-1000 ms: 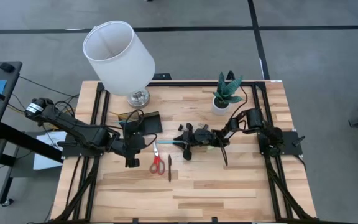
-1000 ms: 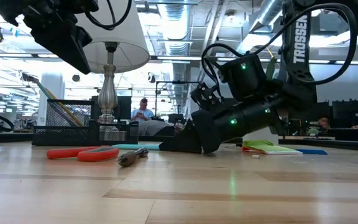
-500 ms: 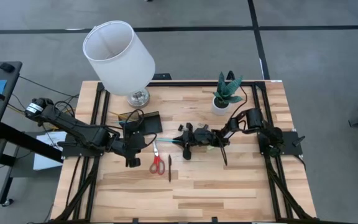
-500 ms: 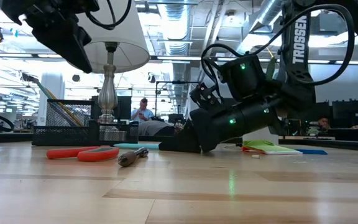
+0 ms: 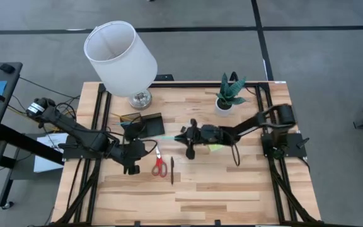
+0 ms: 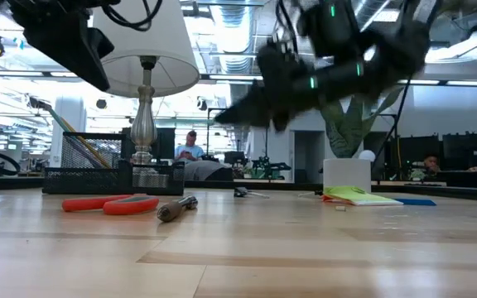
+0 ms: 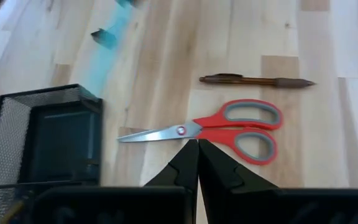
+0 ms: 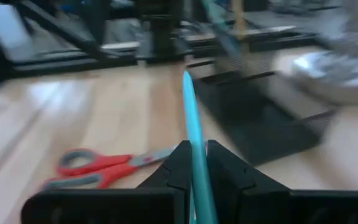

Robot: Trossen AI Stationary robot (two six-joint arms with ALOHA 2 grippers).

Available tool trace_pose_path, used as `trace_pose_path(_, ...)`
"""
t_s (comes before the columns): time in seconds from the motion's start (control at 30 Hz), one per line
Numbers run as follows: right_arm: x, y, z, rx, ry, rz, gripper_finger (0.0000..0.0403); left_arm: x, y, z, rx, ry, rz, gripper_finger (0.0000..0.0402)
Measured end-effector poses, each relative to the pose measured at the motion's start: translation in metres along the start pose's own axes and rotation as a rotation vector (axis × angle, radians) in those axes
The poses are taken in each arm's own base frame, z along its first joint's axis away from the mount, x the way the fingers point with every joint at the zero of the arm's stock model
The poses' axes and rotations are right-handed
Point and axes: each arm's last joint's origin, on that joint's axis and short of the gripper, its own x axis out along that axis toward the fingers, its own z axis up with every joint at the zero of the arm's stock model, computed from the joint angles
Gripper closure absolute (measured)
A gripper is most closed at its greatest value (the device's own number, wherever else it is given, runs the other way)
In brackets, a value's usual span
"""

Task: Pick and place office supplies into organizer
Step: Put the blue pen into the black desk organizer

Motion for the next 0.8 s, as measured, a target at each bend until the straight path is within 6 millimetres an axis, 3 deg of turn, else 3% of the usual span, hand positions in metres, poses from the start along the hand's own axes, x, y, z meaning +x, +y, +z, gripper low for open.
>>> trace_pose_path(0.2, -0.013, -0.009, 0.083, -0.086, 0.179, -0.162, 0.0375, -0.018, -0.012, 0.002, 0.005, -0.012, -0.01, 0.0402)
trace_pose_path(0.43, -0.009, -0.028, 0.186, 0.019, 0.198, -0.133, 0.0375, -0.056, -0.019, 0.014, 0.037, -0.149, 0.192, 0.0402)
trace_pose_path(0.57, 0.012, -0.036, 0.208, 0.067, 0.251, -0.138, 0.0374, -0.08, -0.017, 0.02, 0.043, -0.216, 0.295, 0.0402)
trace_pose_path(0.8, 0.075, -0.045, 0.195, 0.088, 0.414, -0.126, 0.0374, -0.1, -0.002, 0.003, 0.05, -0.114, 0.411, 0.0402)
